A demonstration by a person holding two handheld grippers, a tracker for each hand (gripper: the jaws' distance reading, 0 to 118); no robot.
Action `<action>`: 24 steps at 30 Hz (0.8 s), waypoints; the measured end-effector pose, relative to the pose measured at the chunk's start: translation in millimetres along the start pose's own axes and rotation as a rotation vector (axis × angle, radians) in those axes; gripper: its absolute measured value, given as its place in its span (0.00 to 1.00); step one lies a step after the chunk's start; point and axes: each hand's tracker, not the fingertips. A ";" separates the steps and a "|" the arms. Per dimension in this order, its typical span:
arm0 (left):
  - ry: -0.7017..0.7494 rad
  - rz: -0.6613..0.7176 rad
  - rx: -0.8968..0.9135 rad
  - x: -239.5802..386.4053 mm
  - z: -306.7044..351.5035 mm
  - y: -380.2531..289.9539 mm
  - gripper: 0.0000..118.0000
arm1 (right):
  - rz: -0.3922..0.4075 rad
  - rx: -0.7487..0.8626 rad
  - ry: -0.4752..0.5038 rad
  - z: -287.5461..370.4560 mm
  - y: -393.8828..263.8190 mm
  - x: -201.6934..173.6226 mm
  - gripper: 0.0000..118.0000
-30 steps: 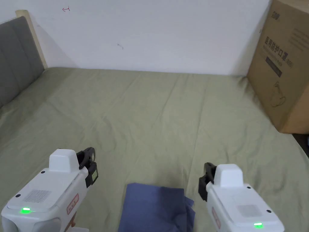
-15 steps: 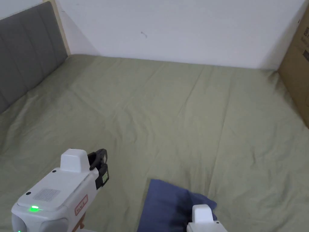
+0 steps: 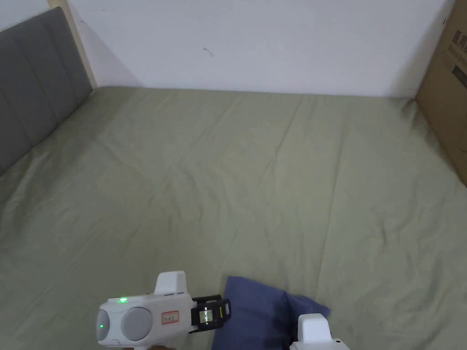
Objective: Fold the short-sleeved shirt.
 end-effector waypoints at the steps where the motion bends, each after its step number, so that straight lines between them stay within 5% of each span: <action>1: -0.009 -0.004 -0.017 0.5 -6.2 0.5 0.77 | -0.005 0.001 0.003 0.1 -0.2 0.6 0.00; 5: -0.047 -0.021 -0.082 1.4 -29.7 3.1 0.75 | -0.018 0.004 0.010 1.5 -0.3 1.2 0.00; 8: -0.103 -0.026 -0.138 6.9 -38.2 2.0 0.41 | -0.021 0.003 0.013 1.2 -0.4 2.5 0.00; 13: -0.081 -0.059 -0.130 11.8 -38.4 0.5 0.20 | -0.039 0.006 0.017 2.9 0.0 3.6 0.00; 24: 0.000 -0.127 -0.027 -24.8 24.2 41.0 0.16 | -0.033 0.202 0.037 58.5 54.2 20.8 0.00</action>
